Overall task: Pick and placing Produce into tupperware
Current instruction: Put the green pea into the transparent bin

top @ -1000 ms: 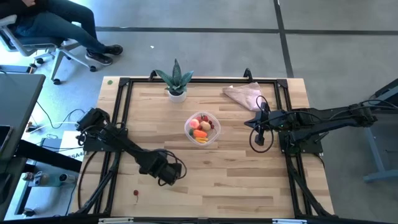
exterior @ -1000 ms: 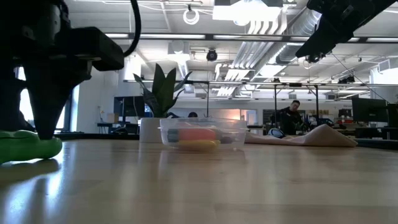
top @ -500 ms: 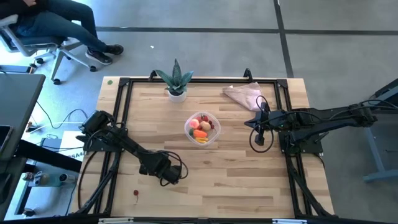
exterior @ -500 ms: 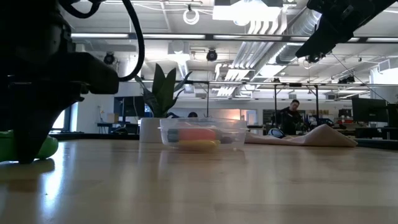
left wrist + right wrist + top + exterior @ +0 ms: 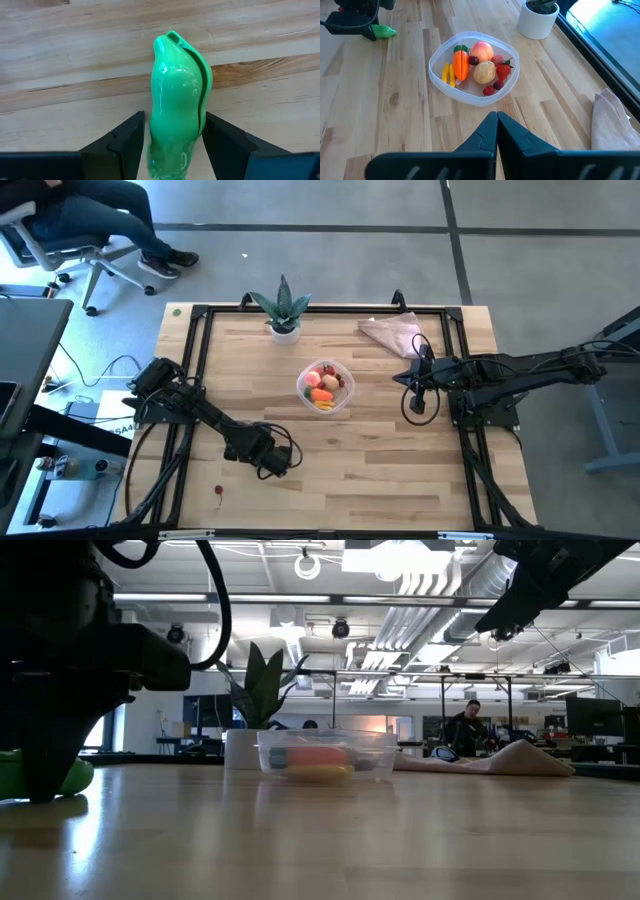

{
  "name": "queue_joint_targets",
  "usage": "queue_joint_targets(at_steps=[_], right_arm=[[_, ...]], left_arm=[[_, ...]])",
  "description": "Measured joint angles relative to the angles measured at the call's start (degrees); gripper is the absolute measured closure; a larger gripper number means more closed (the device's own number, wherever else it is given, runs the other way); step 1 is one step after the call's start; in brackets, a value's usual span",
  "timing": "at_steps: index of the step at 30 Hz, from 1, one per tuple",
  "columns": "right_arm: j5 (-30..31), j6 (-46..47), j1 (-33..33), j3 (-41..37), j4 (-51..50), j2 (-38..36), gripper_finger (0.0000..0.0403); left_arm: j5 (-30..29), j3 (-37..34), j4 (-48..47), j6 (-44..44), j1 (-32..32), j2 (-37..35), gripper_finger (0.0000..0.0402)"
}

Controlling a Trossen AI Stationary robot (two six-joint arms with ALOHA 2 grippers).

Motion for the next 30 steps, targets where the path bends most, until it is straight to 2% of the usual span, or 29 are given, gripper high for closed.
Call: queue_joint_targets(at_steps=[5, 15, 19, 30], right_arm=[[0.0, 0.0, 0.0, 0.0, 0.0, 0.0, 0.0402], [0.0, 0.0, 0.0, 0.0, 0.0, 0.0, 0.0402], [0.0, 0.0, 0.0, 0.0, 0.0, 0.0, 0.0402], [0.0, 0.0, 0.0, 0.0, 0.0, 0.0, 0.0402]], left_arm=[[-0.1, 0.0, 0.0, 0.0, 0.0, 0.0, 0.0225], [-0.5, 0.0, 0.1, 0.0, 0.0, 0.0, 0.0279], [-0.5, 0.1, 1.3, 1.2, 0.0, 0.0, 0.0272], [-1.9, 5.0, 3.0, 11.8, 2.0, 0.1, 0.0251]])
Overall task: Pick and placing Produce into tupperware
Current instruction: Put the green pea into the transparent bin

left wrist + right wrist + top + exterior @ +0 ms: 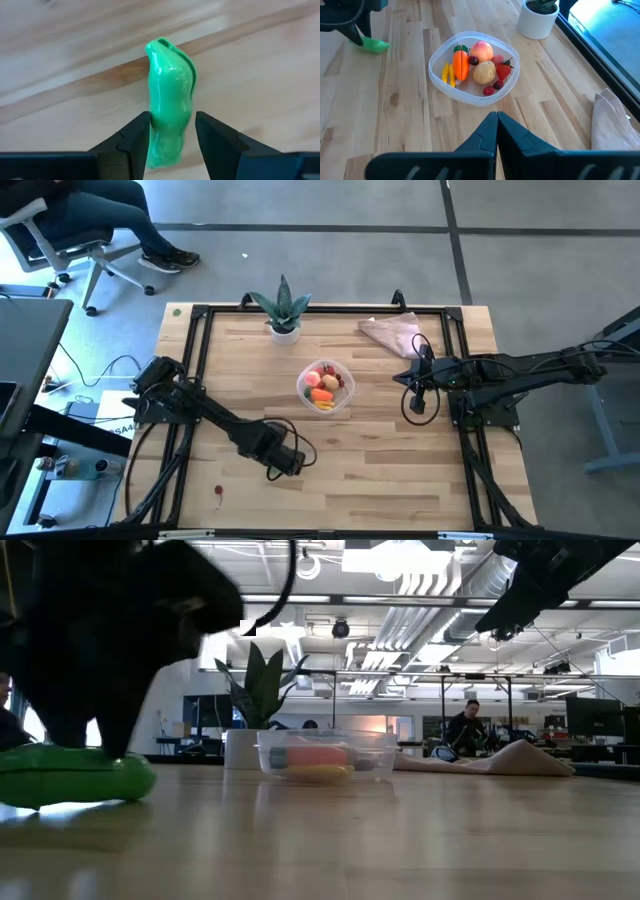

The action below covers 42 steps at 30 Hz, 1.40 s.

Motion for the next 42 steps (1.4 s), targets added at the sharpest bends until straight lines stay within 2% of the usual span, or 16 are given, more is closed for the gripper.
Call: queue_joint_targets(at_steps=[3, 12, 20, 24, 35, 42], right_arm=[[0.0, 0.0, 0.0, 0.0, 0.0, 0.0, 0.0402], [0.0, 0.0, 0.0, 0.0, 0.0, 0.0, 0.0402], [0.0, 0.0, 0.0, 0.0, 0.0, 0.0, 0.0402], [0.0, 0.0, 0.0, 0.0, 0.0, 0.0, 0.0402], [0.0, 0.0, 0.0, 0.0, 0.0, 0.0, 0.0402], [0.0, 0.0, 0.0, 0.0, -0.3, 0.0, 0.0402]], left_arm=[[-1.7, 2.3, 0.1, 3.9, 1.2, 0.0, 0.0251], [-0.5, 4.2, -0.9, 12.2, 3.7, 0.0, 0.0251], [2.9, 4.2, -0.8, 11.8, 3.9, 0.0, 0.0239], [4.0, 4.2, -0.4, 11.8, 3.9, 0.0, 0.0211], [4.6, 4.0, -1.0, 16.4, 3.9, 1.1, 0.0100], [8.7, 4.2, 3.6, 17.8, 3.9, 4.4, 0.0074]])
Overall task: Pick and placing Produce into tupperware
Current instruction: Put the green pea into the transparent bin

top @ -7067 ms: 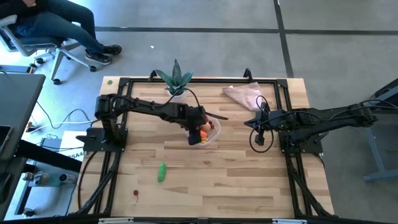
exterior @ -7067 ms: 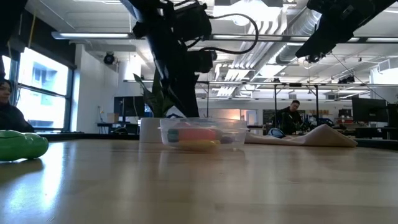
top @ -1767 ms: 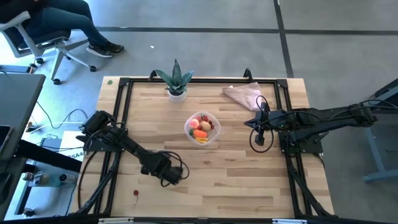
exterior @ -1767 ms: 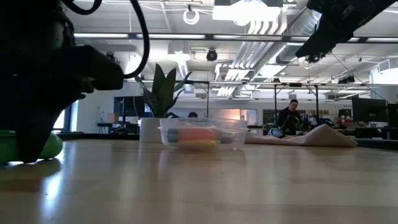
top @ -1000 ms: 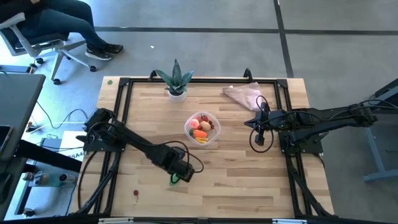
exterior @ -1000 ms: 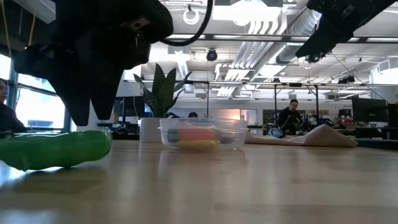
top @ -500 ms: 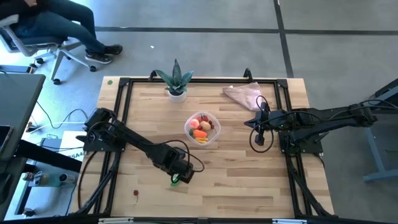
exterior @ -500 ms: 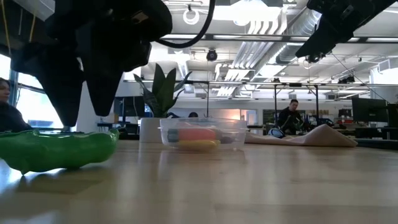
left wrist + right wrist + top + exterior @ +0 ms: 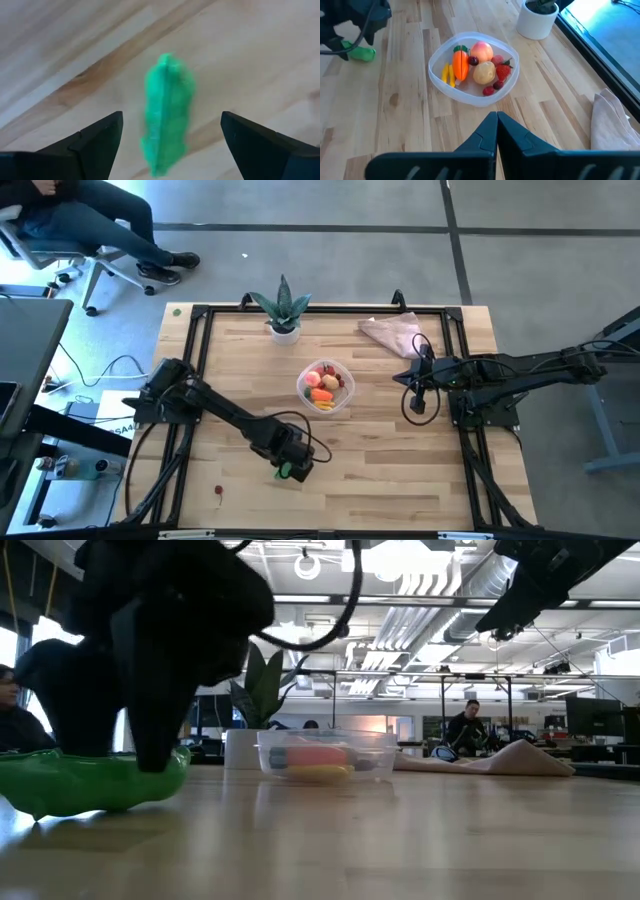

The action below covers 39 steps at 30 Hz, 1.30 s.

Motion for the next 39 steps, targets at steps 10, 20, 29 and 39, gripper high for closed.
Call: queue_joint_targets(at_steps=[10, 20, 29, 39], right_arm=[[0.0, 0.0, 0.0, 0.0, 0.0, 0.0, 0.0402], [0.0, 0.0, 0.0, 0.0, -0.1, 0.0, 0.0402], [0.0, 0.0, 0.0, 0.0, -0.1, 0.0, 0.0402], [0.0, 0.0, 0.0, 0.0, -0.1, 0.0, 0.0402]], left_arm=[[-0.4, 0.1, -1.5, -1.9, 0.0, 2.4, 0.0099], [-1.3, 0.0, -2.4, -11.2, 0.1, 2.7, 0.0154], [-2.1, 0.0, -3.6, -12.2, 0.0, 2.8, 0.0202], [-2.8, 0.0, -4.4, -12.5, 0.0, 2.9, 0.0239]])
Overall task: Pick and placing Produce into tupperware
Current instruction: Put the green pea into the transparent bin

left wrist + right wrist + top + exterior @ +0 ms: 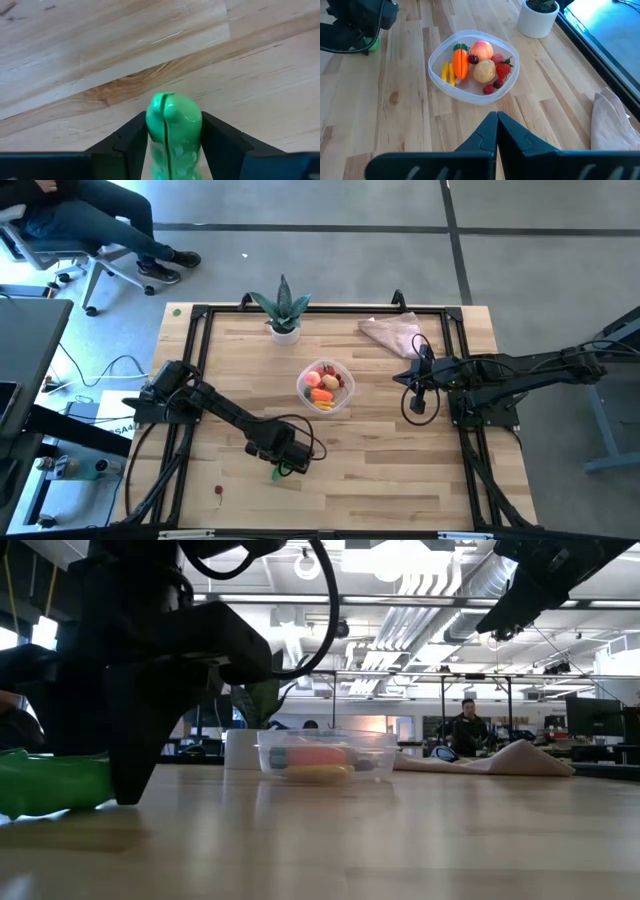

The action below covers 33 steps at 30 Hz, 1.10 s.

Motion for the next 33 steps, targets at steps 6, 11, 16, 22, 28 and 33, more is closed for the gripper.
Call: queue_joint_targets(at_steps=[6, 11, 16, 22, 28, 33], right_arm=[[0.0, 0.0, 0.0, 0.0, 0.0, 0.0, 0.0402], [0.0, 0.0, 0.0, -0.1, 0.0, 0.0, 0.0402], [0.0, 0.0, 0.0, -0.1, 0.0, 0.0, 0.0402], [0.0, 0.0, 0.0, -0.1, 0.0, 0.0, 0.0402], [0.0, 0.0, 0.0, -0.1, 0.0, 0.0, 0.0402], [0.0, 0.0, 0.0, -0.1, 0.0, 0.0, 0.0402]], left_arm=[[0.0, 0.0, -0.2, 0.0, 0.0, 0.0, 0.0265], [0.0, 0.0, -0.2, 0.2, 0.0, 0.0, 0.0277], [0.0, -0.1, -0.2, 0.7, 0.0, 0.1, 0.0270], [0.0, 0.0, -0.2, 1.0, 0.0, 0.1, 0.0273], [-2.5, 2.3, -2.6, 2.3, -0.1, 0.5, 0.0274], [-5.7, 5.3, -2.9, 4.7, 0.2, 0.6, 0.0275]])
